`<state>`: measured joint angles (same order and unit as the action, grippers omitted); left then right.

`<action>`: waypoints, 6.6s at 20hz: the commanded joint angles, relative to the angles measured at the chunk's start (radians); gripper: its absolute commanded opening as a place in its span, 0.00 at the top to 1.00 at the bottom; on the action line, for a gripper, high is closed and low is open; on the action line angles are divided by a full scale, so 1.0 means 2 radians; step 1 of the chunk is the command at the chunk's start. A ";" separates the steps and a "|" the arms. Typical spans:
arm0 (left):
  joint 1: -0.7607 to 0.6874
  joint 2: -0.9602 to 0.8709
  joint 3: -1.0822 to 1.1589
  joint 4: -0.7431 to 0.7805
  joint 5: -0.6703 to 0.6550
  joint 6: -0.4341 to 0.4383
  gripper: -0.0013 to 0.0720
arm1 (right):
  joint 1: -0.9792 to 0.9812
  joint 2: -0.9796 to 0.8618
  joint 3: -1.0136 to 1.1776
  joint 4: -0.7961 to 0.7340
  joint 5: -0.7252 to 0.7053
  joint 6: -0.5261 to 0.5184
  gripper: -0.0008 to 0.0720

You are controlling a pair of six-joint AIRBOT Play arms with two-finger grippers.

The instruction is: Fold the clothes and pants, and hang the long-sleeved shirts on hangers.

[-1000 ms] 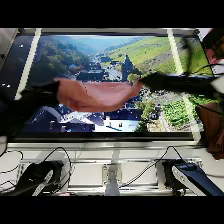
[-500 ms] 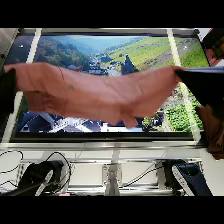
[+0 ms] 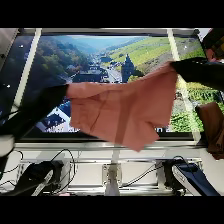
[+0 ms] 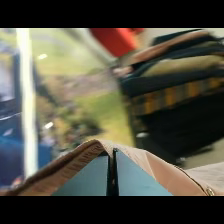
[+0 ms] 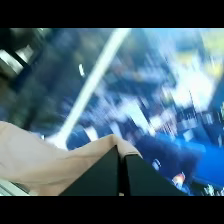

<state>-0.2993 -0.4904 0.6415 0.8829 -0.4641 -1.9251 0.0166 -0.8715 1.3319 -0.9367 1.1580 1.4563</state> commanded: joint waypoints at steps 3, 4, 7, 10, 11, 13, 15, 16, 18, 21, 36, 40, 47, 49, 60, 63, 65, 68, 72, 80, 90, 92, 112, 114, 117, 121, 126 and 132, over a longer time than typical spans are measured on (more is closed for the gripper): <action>-0.002 -0.233 -0.013 0.016 0.096 0.006 0.97 | 0.033 -0.230 -0.016 -0.015 -0.062 -0.004 0.98; -0.003 -0.266 -0.010 0.016 0.116 0.015 0.97 | 0.043 -0.263 -0.016 -0.015 -0.082 -0.005 0.98; 0.002 -0.318 0.006 0.019 0.133 0.046 0.97 | 0.050 -0.318 -0.016 -0.015 -0.091 -0.004 0.98; 0.033 -0.323 0.014 0.019 0.063 0.103 0.97 | 0.045 -0.317 -0.016 -0.021 -0.009 -0.005 0.98; 0.054 -0.323 0.018 0.020 0.012 0.117 0.97 | 0.045 -0.317 -0.016 -0.026 0.042 -0.005 0.98; 0.095 -0.323 0.024 0.030 -0.072 0.149 0.97 | 0.053 -0.317 -0.016 -0.044 0.119 -0.017 0.98; 0.129 -0.323 0.028 0.029 -0.132 0.186 0.97 | 0.072 -0.315 -0.017 -0.051 0.161 -0.033 0.98; 0.137 -0.323 0.028 0.030 -0.151 0.201 0.97 | 0.082 -0.309 -0.021 -0.057 0.161 -0.033 0.98; 0.141 -0.323 0.028 0.030 -0.179 0.230 0.97 | 0.096 -0.284 -0.045 -0.057 0.138 -0.030 0.98; 0.130 -0.324 0.028 0.028 -0.186 0.238 0.97 | 0.100 -0.219 -0.135 -0.059 0.066 -0.011 0.98; 0.104 -0.324 0.027 0.045 -0.197 0.237 0.97 | 0.101 -0.176 -0.349 -0.027 -0.035 0.054 0.98; 0.104 -0.324 0.027 0.045 -0.197 0.237 0.97 | 0.101 -0.176 -0.348 -0.018 0.001 0.051 0.37; 0.105 -0.324 0.027 0.058 -0.221 0.238 0.25 | 0.101 -0.175 -0.271 -0.101 0.081 0.038 0.29; 0.105 -0.324 0.027 0.102 -0.241 0.238 0.25 | 0.101 -0.175 -0.224 -0.178 0.109 0.038 0.29; 0.126 -0.283 0.028 0.151 -0.285 0.237 0.32 | -0.146 -0.177 -0.149 -0.185 0.060 -0.154 0.98; 0.126 -0.284 0.028 0.147 -0.285 0.237 0.32 | -0.213 -0.181 -0.218 0.074 0.057 -0.293 0.94; 0.126 -0.284 0.028 0.145 -0.285 0.237 0.32 | -0.203 -0.185 -0.261 0.106 0.008 -0.293 0.32; 0.126 -0.284 0.028 0.141 -0.285 0.237 0.32 | -0.165 -0.220 -0.286 0.103 -0.015 -0.278 0.29; 0.126 -0.284 0.028 0.127 -0.285 0.237 0.32 | -0.094 -0.285 -0.285 0.130 -0.043 -0.279 0.14; 0.126 -0.284 0.028 0.115 -0.285 0.237 0.32 | -0.017 -0.332 -0.285 0.160 -0.079 -0.279 0.16; 0.126 -0.280 0.044 0.117 -0.269 0.239 0.54 | 0.012 -0.321 -0.211 0.207 -0.081 -0.319 0.98; 0.126 -0.278 0.083 0.117 -0.270 0.277 0.97 | -0.008 -0.304 -0.165 0.206 -0.076 -0.305 0.98; 0.126 -0.040 0.309 0.329 -0.243 0.304 0.97 | -0.560 -0.137 0.021 -0.130 0.075 0.055 0.98; 0.126 -0.041 0.309 0.329 -0.243 0.304 0.97 | -0.560 -0.142 0.009 -0.235 0.149 0.080 0.98; 0.126 -0.050 0.308 0.329 -0.243 0.304 0.96 | -0.559 -0.142 -0.020 -0.280 0.198 0.096 0.98; 0.126 -0.057 0.308 0.329 -0.243 0.304 0.97 | -0.528 -0.142 -0.027 -0.274 0.176 0.085 0.98; 0.126 -0.070 0.308 0.329 -0.243 0.304 0.96 | -0.499 -0.142 -0.027 -0.277 0.214 0.068 0.97; 0.126 -0.074 0.308 0.329 -0.243 0.304 0.97 | -0.499 -0.142 -0.027 -0.247 0.313 0.070 0.32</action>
<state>-0.0483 -0.6346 1.2575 1.5402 -0.9508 -1.3163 -0.9852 -1.1557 1.2781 -1.4609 1.6646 1.5944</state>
